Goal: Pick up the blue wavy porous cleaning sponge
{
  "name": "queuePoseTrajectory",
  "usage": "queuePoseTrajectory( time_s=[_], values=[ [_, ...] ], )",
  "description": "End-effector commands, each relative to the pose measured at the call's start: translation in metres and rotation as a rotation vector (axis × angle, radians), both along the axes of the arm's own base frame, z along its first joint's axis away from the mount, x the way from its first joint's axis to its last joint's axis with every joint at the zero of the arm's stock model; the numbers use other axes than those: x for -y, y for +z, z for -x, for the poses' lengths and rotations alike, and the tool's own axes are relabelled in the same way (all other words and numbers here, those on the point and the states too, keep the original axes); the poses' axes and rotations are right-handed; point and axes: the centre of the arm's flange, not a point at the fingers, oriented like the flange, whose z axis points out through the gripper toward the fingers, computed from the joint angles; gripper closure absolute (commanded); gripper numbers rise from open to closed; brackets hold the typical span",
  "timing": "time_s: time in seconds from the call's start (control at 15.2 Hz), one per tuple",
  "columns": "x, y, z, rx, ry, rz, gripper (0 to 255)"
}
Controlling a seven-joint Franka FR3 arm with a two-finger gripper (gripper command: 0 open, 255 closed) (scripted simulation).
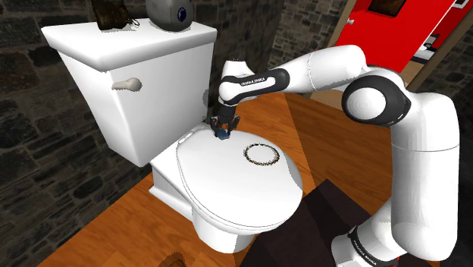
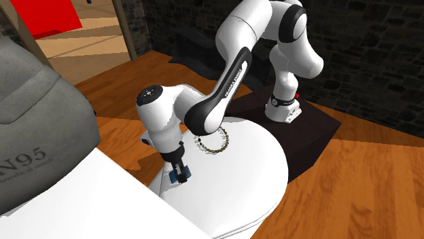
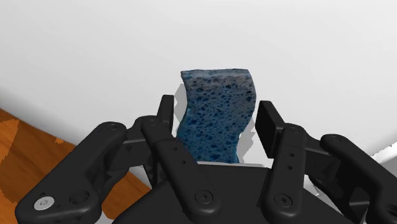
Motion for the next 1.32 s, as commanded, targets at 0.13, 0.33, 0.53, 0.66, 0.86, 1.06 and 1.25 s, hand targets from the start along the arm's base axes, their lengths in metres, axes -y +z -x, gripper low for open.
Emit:
queuePoseTrajectory(
  time_s=[0.13,0.33,0.53,0.66,0.86,1.06,1.25],
  values=[
    [0.0,-0.001,0.0,0.0,0.0,0.0,255],
    [0.0,-0.001,0.0,0.0,0.0,0.0,255],
    [0.0,-0.001,0.001,0.0,0.0,0.0,255],
    [0.0,0.009,0.001,0.0,0.0,0.0,255],
    [0.0,0.025,0.001,0.0,0.0,0.0,255],
    [0.0,0.041,0.001,0.0,0.0,0.0,255],
    [0.0,0.057,0.001,0.0,0.0,0.0,255]
  ],
)
